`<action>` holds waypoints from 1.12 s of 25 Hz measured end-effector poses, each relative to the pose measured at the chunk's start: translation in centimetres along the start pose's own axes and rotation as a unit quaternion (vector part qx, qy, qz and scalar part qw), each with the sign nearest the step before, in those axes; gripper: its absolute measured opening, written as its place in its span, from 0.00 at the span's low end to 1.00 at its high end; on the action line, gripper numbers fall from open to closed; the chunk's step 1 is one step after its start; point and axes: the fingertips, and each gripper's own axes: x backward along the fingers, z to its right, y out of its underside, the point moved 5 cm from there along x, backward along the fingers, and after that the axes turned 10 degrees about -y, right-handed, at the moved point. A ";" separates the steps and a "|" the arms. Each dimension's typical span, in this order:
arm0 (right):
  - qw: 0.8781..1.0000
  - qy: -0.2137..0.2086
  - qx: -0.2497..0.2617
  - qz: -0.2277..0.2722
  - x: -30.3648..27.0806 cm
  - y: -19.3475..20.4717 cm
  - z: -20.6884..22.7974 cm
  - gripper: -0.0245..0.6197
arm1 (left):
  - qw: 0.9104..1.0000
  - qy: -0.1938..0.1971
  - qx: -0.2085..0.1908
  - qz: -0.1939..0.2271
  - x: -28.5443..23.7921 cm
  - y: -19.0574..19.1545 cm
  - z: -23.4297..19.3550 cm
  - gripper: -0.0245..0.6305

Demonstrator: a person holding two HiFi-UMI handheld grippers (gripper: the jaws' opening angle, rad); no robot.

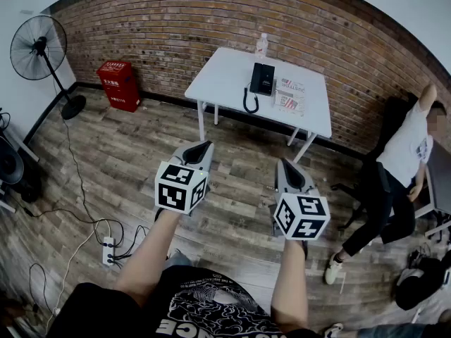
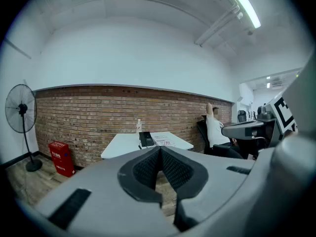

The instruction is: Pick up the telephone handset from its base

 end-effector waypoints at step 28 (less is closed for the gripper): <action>0.999 0.010 0.001 -0.036 -14.5 -0.8 5.1 0.04 | 0.995 0.069 0.061 -0.043 -16.9 -0.2 -7.2 0.11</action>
